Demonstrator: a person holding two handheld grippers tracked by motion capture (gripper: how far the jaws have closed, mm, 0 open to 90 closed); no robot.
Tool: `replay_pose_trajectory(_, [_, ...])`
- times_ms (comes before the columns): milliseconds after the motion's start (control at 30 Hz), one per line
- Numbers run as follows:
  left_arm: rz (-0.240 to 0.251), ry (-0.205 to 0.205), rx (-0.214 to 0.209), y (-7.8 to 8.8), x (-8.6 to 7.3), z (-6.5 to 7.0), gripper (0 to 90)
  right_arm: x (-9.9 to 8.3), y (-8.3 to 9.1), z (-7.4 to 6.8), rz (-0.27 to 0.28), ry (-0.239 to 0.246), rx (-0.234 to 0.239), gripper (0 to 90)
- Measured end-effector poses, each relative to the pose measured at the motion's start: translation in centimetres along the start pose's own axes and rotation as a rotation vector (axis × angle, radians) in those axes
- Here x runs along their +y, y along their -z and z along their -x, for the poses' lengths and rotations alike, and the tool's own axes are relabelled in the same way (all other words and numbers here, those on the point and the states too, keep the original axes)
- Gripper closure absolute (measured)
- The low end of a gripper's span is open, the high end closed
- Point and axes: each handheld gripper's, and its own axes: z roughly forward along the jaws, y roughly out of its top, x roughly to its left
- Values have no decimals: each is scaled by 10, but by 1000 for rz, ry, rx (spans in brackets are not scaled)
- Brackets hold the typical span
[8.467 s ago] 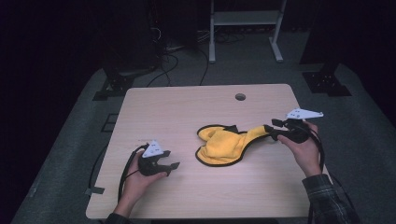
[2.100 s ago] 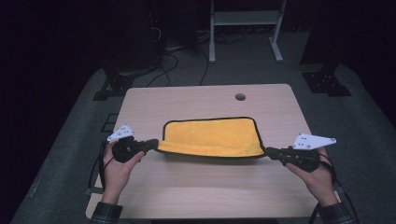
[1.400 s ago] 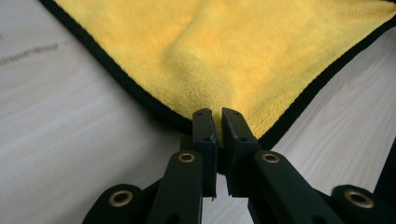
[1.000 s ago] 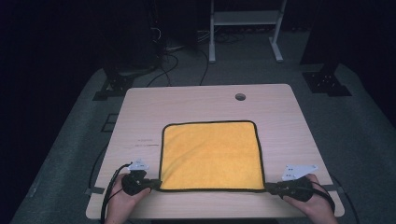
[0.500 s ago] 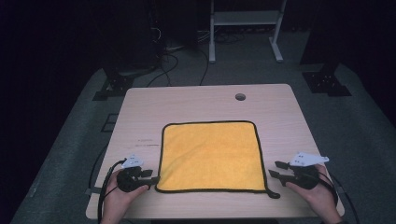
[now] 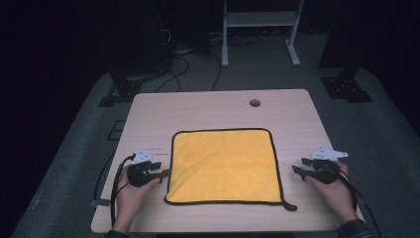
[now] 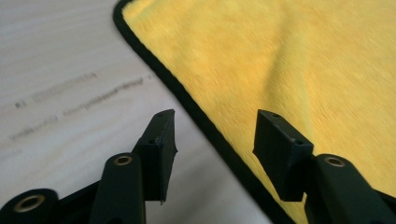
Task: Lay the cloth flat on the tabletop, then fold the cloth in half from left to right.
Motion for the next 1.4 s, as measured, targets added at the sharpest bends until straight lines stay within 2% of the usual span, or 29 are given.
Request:
replay_pose_trajectory(200, [-6,4,37,-15,11,-2,446,-4,-5,5,-23,8,-7,458])
replay_pose_trajectory(433, [-23,30,50,-35,19,-2,421,-8,-5,7,-4,-6,11,432])
replay_pose_trajectory(633, [-51,25,77,-50,20,0,408,-8,-6,6,-1,-7,14,405])
replay_pose_trajectory(833, [-74,9,117,-52,18,-2,422,-8,-6,6,-1,-7,14,397])
replay_pose_trajectory(1033, [-57,18,128,-50,15,-5,440,-8,-6,6,-1,-4,17,388])
replay_pose_trajectory(1200, [-60,23,127,-51,16,-1,511,-9,-6,6,1,-2,17,388])
replay_pose_trajectory(1300, [-62,21,109,-51,17,1,651,-9,-6,6,3,0,20,388])
replay_pose_trajectory(1400, [-59,34,103,-52,17,4,748,-9,-6,6,2,-1,20,388])
